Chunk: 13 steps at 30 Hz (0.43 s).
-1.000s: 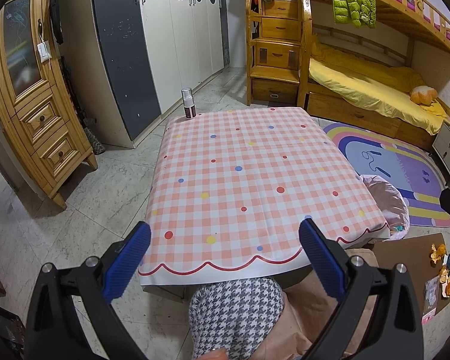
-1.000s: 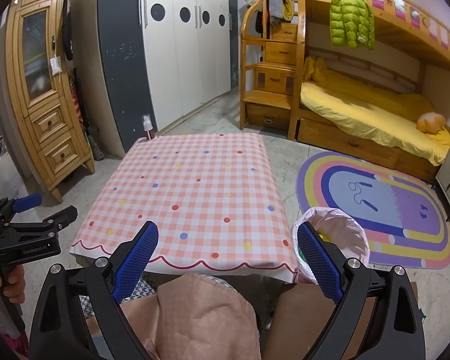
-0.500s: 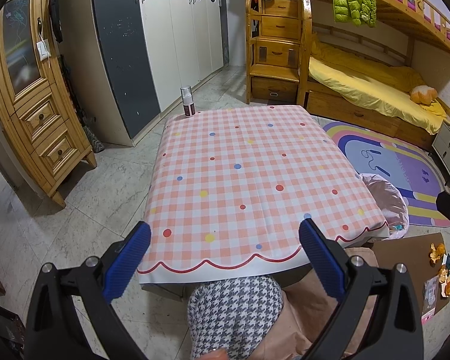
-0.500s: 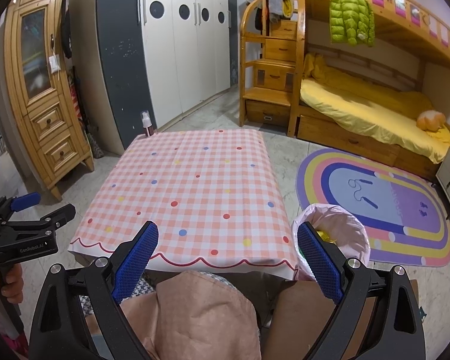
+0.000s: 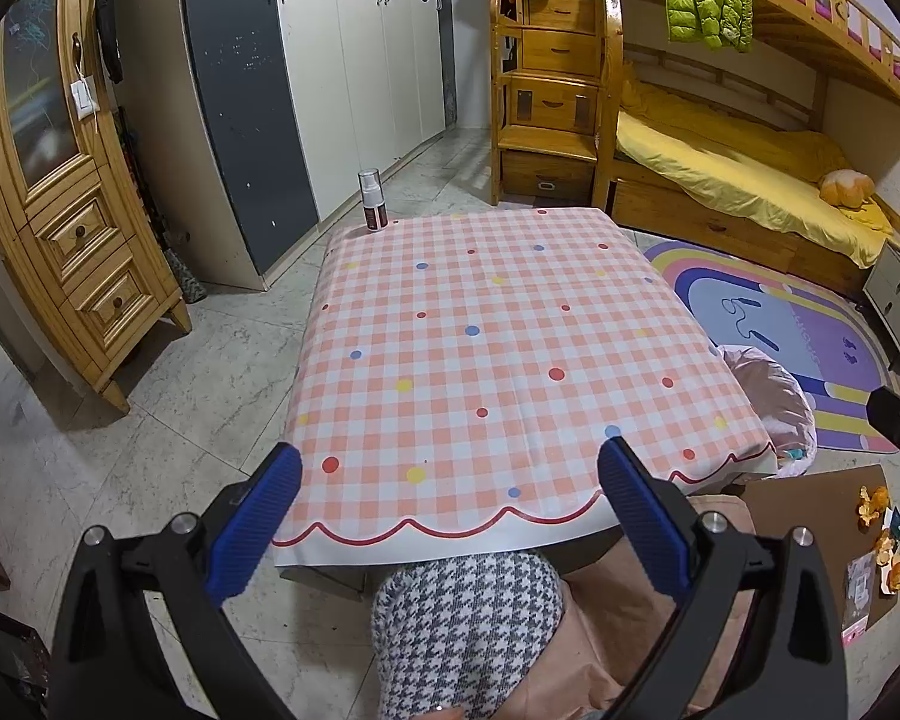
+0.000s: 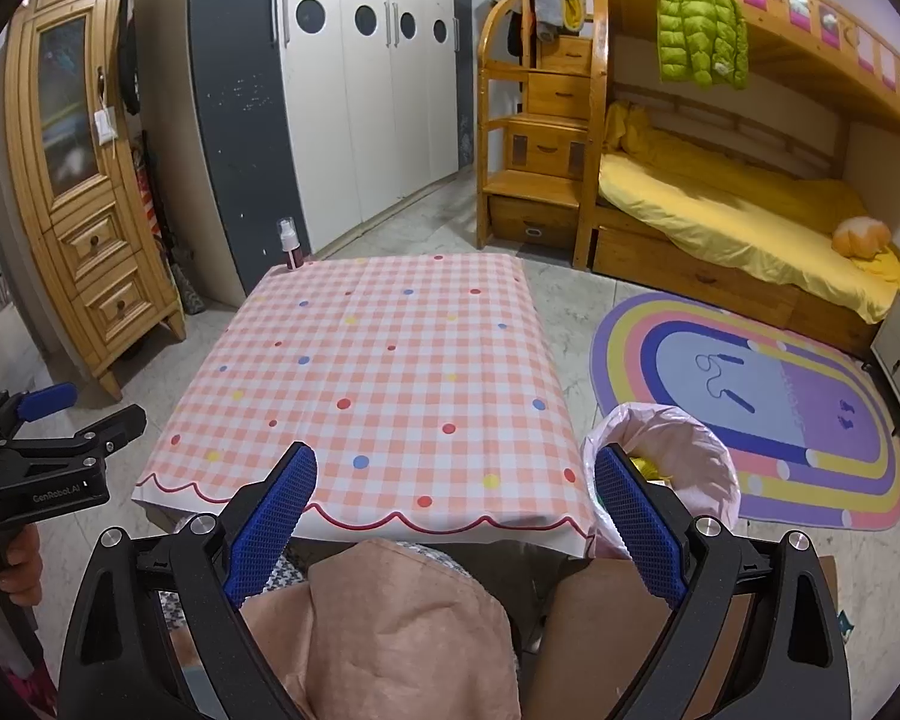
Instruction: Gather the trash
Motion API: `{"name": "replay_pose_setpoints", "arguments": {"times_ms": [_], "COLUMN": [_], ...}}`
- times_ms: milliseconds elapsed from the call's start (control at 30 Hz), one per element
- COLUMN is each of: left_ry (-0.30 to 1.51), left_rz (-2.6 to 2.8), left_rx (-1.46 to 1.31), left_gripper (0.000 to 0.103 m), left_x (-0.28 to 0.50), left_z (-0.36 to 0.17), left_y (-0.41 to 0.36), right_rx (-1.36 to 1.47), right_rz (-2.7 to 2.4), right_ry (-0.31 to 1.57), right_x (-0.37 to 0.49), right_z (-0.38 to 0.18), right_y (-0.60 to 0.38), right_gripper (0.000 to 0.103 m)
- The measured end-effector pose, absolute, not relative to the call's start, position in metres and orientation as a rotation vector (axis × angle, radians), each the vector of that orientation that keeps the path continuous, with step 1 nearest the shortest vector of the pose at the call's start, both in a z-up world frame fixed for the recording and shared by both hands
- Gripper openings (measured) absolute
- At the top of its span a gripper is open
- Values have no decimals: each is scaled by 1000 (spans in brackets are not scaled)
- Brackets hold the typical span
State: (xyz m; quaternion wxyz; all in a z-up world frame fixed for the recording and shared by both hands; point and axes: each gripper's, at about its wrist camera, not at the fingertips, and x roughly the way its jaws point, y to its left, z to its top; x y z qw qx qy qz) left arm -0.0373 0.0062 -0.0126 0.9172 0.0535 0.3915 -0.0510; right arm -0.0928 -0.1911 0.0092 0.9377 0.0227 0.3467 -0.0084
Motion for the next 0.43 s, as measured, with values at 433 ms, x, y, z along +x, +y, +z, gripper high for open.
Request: {"name": "replay_pose_setpoints", "arguments": {"times_ms": [433], "left_ry": [858], "left_rz": [-103], "left_rx": [103], "left_gripper": [96], "left_x": [-23], "left_z": [-31], "left_y": [10], "right_rx": [74], "right_rz": [-76], "right_ry": [674], "right_x": [-92], "right_z": [-9], "right_y": [-220], "right_gripper": [93]}}
